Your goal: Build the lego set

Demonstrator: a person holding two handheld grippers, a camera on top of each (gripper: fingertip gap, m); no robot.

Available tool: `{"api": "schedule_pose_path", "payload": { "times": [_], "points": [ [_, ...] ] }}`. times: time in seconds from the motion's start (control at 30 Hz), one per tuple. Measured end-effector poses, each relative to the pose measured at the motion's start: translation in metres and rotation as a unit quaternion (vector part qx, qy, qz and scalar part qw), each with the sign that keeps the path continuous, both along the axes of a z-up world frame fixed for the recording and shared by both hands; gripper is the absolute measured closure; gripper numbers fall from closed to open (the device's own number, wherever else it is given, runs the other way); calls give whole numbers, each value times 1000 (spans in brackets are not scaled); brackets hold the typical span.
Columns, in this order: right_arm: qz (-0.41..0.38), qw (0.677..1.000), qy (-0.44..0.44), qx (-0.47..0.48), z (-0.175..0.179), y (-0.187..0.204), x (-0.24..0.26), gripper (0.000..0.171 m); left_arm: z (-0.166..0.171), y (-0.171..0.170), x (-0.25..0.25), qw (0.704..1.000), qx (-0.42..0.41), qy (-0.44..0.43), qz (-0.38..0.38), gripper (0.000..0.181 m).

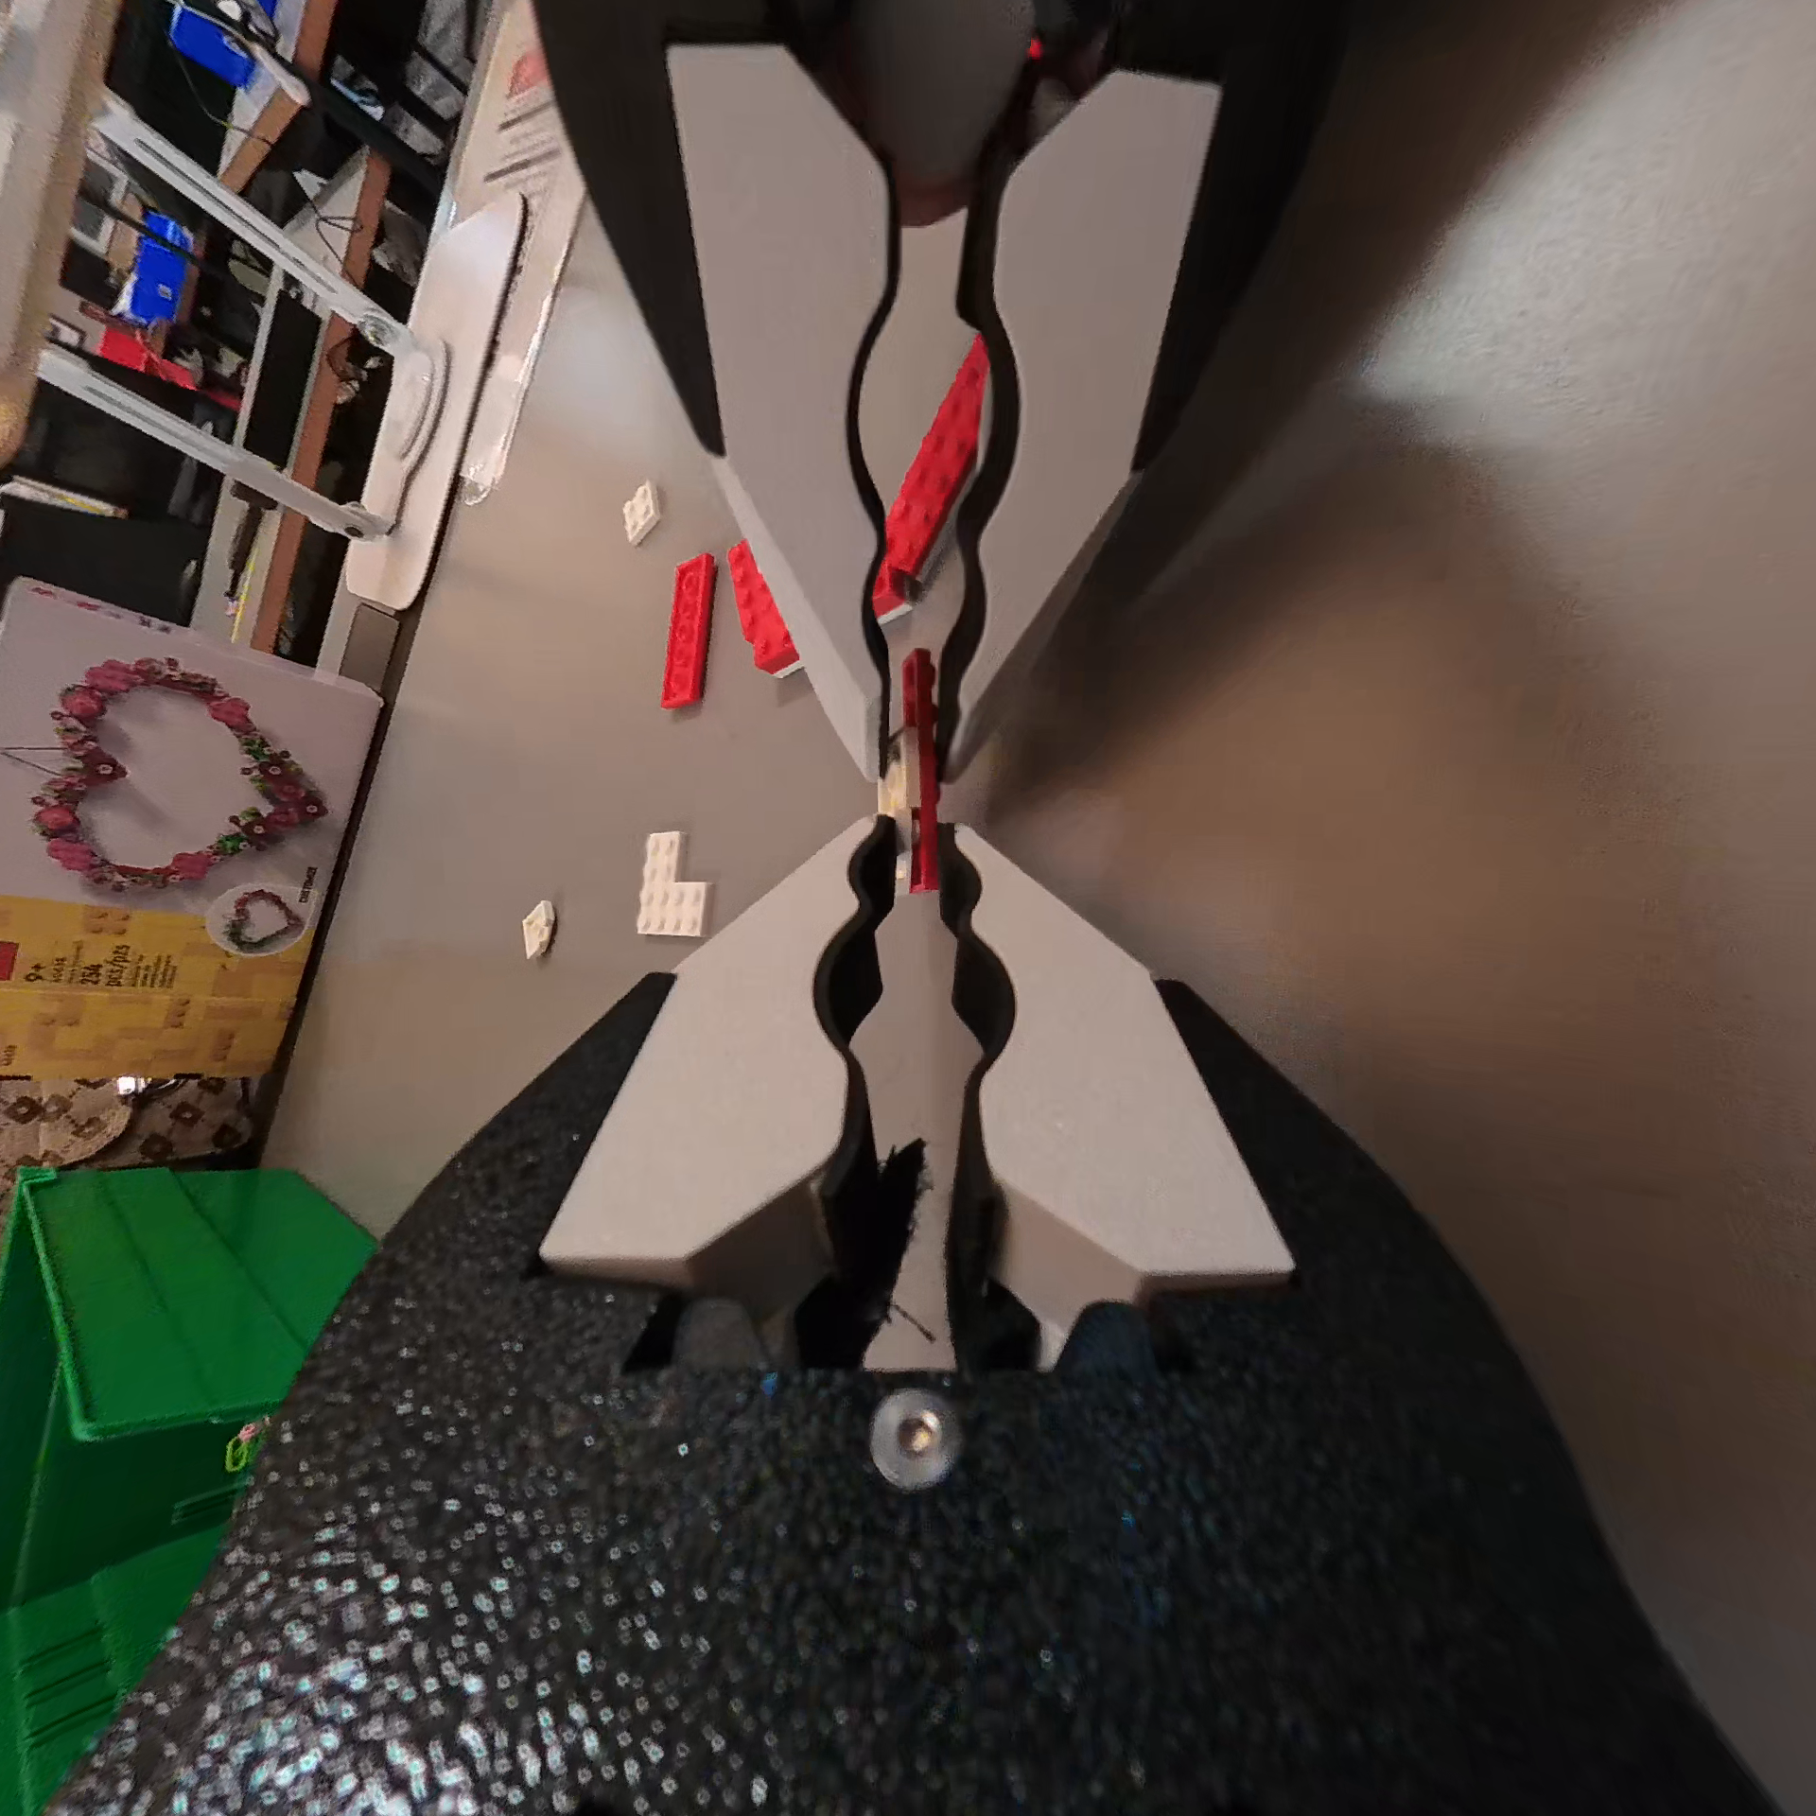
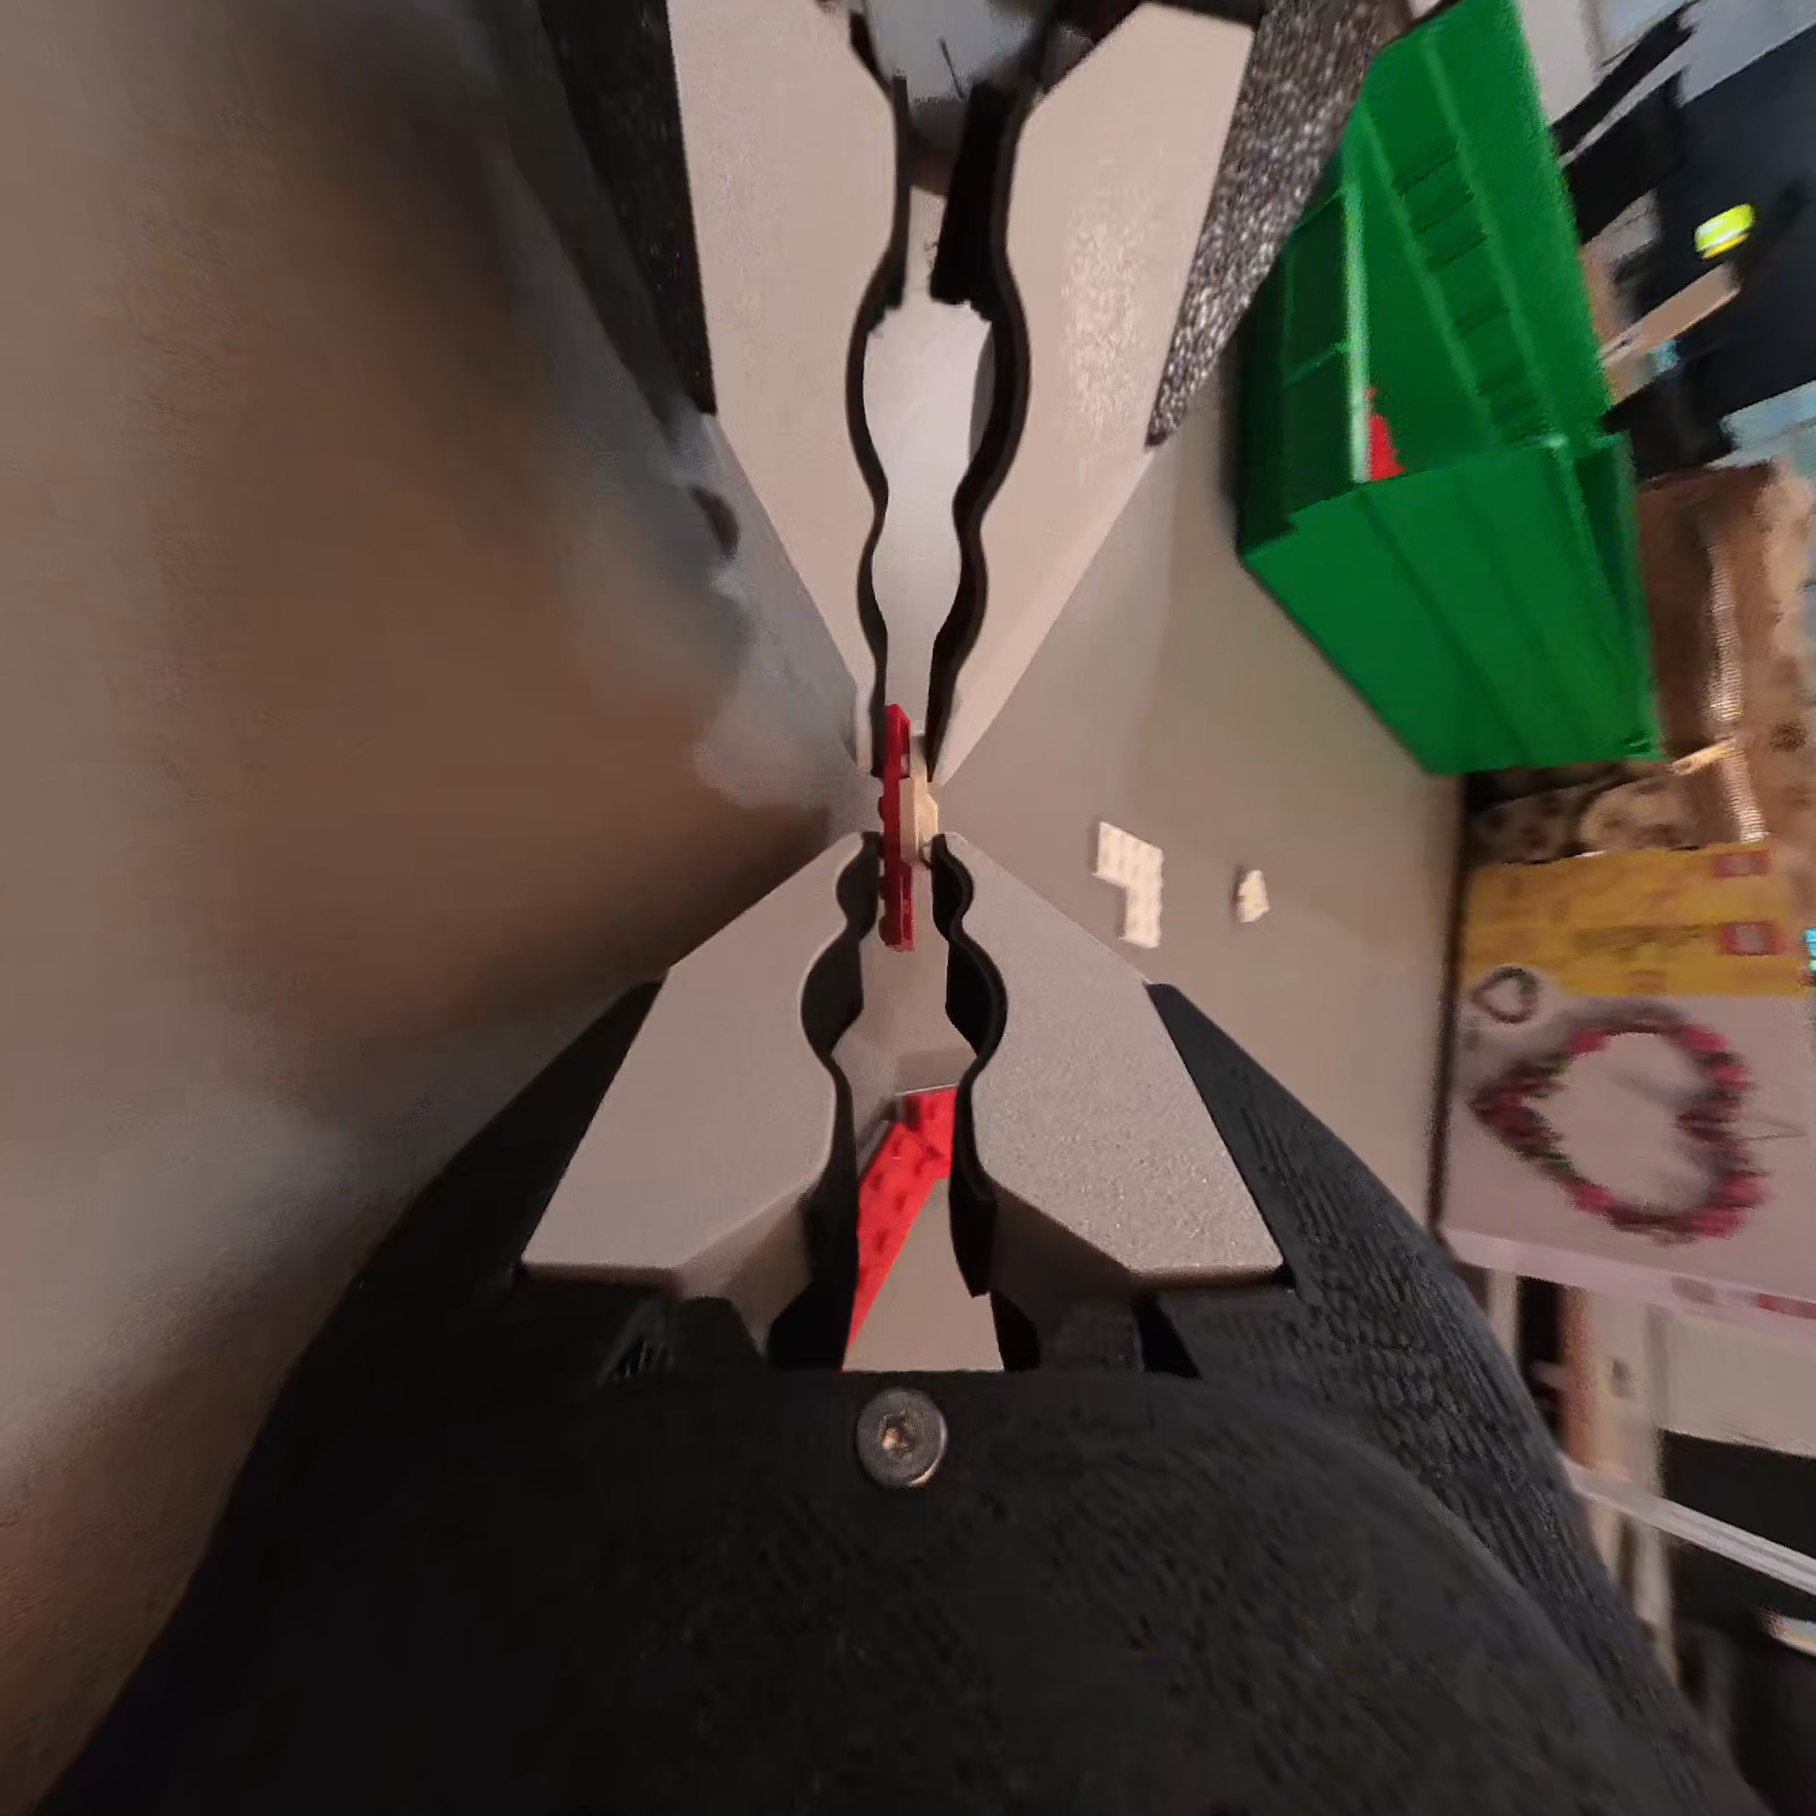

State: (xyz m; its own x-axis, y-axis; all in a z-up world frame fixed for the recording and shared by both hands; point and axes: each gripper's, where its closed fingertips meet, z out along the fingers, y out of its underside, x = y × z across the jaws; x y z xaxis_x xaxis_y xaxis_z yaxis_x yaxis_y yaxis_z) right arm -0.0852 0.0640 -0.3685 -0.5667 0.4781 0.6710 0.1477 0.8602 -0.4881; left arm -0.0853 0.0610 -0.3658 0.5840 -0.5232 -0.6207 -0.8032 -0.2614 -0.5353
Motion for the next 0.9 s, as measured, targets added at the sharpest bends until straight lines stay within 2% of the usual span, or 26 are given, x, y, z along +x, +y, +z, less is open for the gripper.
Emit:
{"api": "schedule_pose_path", "payload": {
  "times": [0.1, 0.23, 0.4, 0.73, 0.9],
  "points": [
    [-4, 1000, 14, 8, 5, -1, -1, 164, 4, 0, -2, 1000, 10, 3, 2, 174],
    [-7, 999, -2, -37, 8, -6, 0, 165, 4, -1, -3, 999, 21, 24, 0, 173],
    [3, 999, -2, -47, 10, -7, 3, 165, 6, -2, -1, 999, 38, 26, -7, 173],
    [48, 999, 24, 6, 9, -10, 8, 165, 4, -5, 6, 999, 37, 5, -29, 173],
    [70, 997, 33, 13, 7, -14, 11, 165, 2, -9, 9, 998, 21, -40, -47, 174]
  ]
}}
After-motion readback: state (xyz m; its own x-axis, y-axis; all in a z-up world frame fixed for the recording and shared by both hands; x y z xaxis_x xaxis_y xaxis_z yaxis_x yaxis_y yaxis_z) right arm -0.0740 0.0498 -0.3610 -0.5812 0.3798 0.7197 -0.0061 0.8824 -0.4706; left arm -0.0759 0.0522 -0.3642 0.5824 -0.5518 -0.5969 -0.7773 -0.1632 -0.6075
